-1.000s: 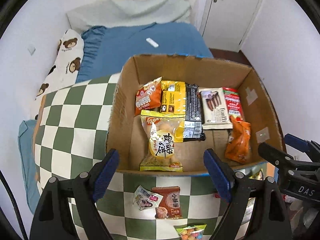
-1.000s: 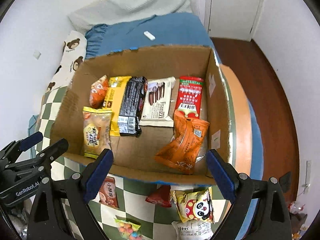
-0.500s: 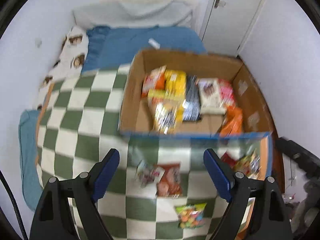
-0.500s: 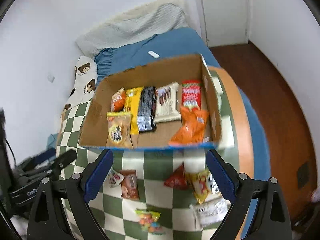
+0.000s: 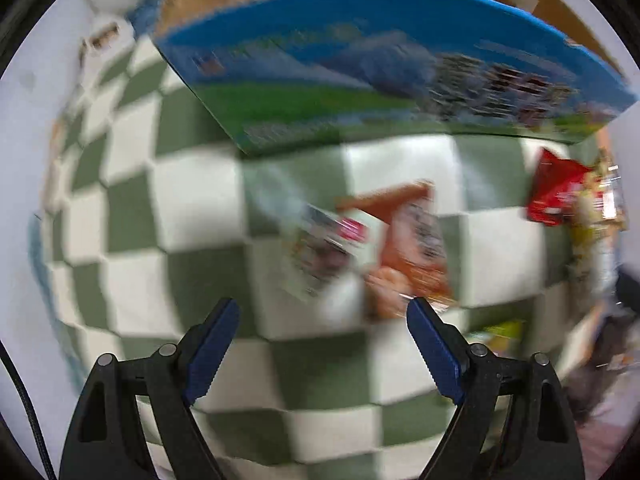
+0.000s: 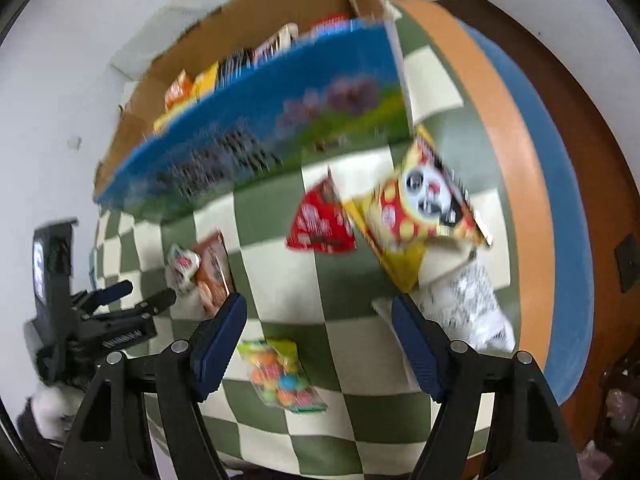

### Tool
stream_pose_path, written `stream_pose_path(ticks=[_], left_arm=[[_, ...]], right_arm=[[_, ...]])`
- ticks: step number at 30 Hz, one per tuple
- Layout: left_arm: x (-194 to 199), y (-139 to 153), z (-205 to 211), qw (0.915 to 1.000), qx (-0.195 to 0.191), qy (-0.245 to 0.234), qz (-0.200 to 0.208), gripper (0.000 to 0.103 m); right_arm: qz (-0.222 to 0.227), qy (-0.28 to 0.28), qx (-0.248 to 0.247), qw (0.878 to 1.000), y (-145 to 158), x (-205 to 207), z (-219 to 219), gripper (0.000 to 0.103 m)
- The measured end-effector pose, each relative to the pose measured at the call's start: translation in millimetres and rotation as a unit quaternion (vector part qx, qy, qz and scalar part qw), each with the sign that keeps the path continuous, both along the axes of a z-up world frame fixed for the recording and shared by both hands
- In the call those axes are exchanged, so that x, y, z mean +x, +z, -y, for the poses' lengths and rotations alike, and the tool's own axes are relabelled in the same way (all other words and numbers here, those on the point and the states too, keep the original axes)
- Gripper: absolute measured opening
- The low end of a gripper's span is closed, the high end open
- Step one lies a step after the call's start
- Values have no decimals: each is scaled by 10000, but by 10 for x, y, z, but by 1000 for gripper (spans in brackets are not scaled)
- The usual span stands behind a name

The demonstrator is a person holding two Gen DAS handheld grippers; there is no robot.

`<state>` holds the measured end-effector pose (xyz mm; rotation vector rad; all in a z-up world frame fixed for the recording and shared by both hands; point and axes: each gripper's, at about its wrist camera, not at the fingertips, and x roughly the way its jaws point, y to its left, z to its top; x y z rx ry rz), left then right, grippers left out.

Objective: Organize snacks
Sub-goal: 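Move both tools back toward the remaining snacks on the blanket, then grasp the colorful candy-ball bag with left tool while right tool grasps the white bag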

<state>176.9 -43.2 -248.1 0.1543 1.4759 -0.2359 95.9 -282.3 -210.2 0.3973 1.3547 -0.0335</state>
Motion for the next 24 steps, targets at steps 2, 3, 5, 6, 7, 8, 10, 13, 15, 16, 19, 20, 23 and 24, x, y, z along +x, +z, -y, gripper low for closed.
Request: stream_pose_path(ticks=[2, 3, 5, 6, 7, 8, 10, 13, 15, 16, 19, 20, 23, 24], left_arm=[[-136, -93, 60, 9993, -218, 95, -282, 86], [-179, -140, 88, 9988, -276, 124, -385, 86], [-279, -255, 149, 9966, -409, 282, -655, 86], [-313, -274, 174, 9956, -494, 329, -727, 86], [-375, -288, 211, 9940, -642, 370, -800, 86], [-435, -289, 254, 9934, -692, 363, -837, 86], [-577, -303, 381, 9920, -801, 213, -949, 86], [-746, -448, 559, 9881, -845, 101, -1278, 86], [-810, -555, 642, 9843, -908, 144, -1510, 86], [-833, -599, 702, 9817, -978, 208, -1620, 86], [-843, -662, 796, 9793, -1057, 355, -1687, 86], [-833, -676, 823, 9788, -1086, 402, -1687, 86], [-834, -714, 875, 9794, -1075, 484, -1642, 86], [-829, -720, 886, 9797, -1058, 503, -1624, 86]], right_arm=[[-87, 53, -31, 9999, -98, -145, -50, 77], [-105, 36, -77, 9999, -137, -195, -50, 77], [-123, -189, -157, 9996, -203, -373, 40, 77], [-108, -394, -160, 9990, -228, -457, 126, 77], [-83, -569, -173, 9982, -242, -521, 211, 77], [-52, -724, -201, 9972, -251, -570, 291, 78], [-32, -1021, -289, 9944, -273, -667, 471, 78], [-51, -975, -419, 9943, -295, -671, 590, 78], [-62, -1175, -264, 9927, -336, -651, 694, 78], [-134, -1378, 10, 9904, -386, -645, 763, 78], [-286, -1898, 691, 9790, -534, -616, 893, 78], [-301, -2011, 833, 9756, -572, -596, 907, 78], [-324, -2062, 757, 9750, -651, -416, 890, 78], [-340, -2009, 626, 9770, -661, -326, 870, 78]])
